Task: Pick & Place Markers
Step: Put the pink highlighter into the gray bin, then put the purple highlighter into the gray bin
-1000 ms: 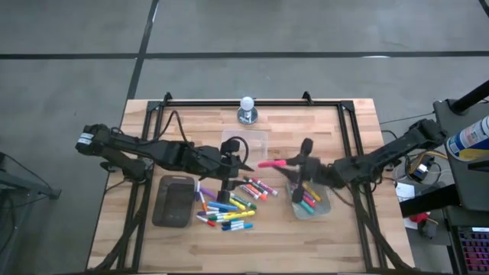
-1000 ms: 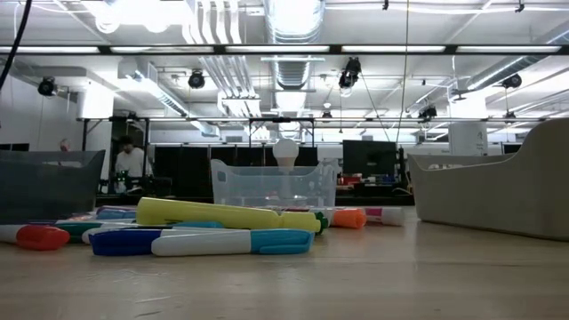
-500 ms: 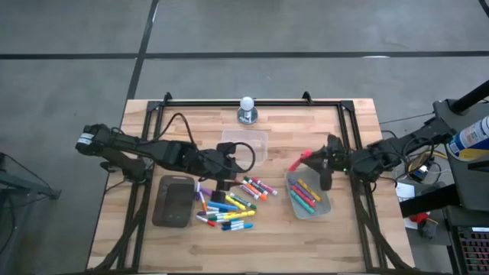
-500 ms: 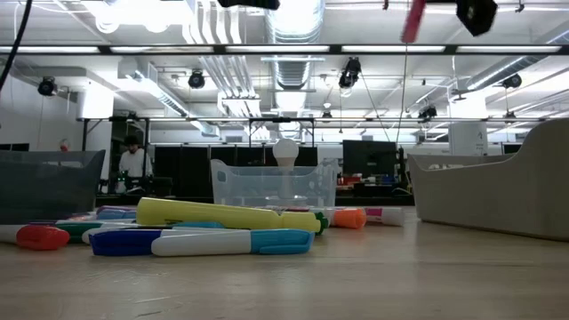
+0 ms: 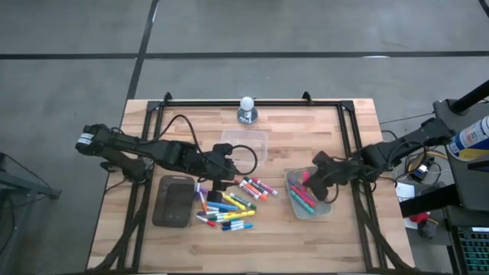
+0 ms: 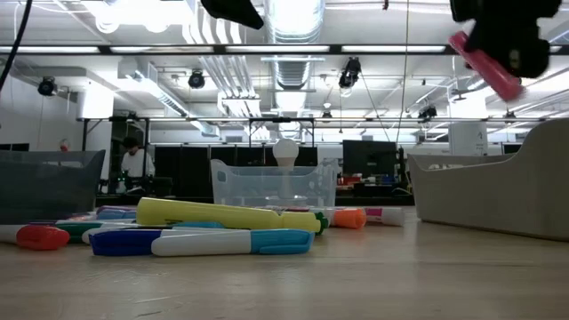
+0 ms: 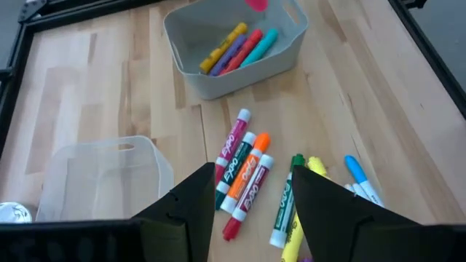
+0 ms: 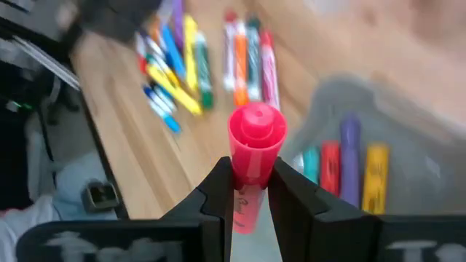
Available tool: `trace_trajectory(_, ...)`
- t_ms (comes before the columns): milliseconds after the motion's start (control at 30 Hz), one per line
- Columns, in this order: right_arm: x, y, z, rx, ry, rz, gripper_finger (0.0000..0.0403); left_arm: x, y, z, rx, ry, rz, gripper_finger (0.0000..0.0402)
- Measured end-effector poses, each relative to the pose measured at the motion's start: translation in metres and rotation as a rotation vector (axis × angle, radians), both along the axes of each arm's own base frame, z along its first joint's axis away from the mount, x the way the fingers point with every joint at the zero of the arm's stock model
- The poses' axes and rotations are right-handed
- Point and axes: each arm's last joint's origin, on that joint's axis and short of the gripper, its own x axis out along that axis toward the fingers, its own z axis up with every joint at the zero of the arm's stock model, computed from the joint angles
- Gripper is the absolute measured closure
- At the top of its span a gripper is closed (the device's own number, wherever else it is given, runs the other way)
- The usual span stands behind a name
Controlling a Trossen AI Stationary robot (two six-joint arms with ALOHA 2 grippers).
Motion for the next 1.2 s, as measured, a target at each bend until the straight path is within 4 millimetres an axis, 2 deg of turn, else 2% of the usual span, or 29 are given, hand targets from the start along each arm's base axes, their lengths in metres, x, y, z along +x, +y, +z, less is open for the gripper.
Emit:
trace_trajectory(233,0.011,0.004,-0.021,0.104,0.209,-0.001,0.0342,0.0,0.0,0.0,-0.007,0.0,0.006,0.0227)
trace_trajectory(500,0.02,-0.012,-0.045,0.046,0.421,-0.06,0.0342,0.0,0.0,0.0,-0.011,0.001,0.01,0.0227)
trace_trajectory(633,0.025,-0.017,-0.053,0.052,0.481,-0.034,0.0335,-0.002,0.0,-0.002,-0.019,0.024,0.021,0.0227)
trace_trajectory(967,0.035,-0.018,-0.07,-0.065,0.559,0.052,0.0252,-0.007,0.002,-0.009,-0.027,0.106,0.049,0.0227)
trace_trajectory(1200,0.03,-0.023,-0.059,-0.172,0.474,0.022,0.021,-0.008,0.002,-0.014,-0.078,0.131,0.105,0.0227)
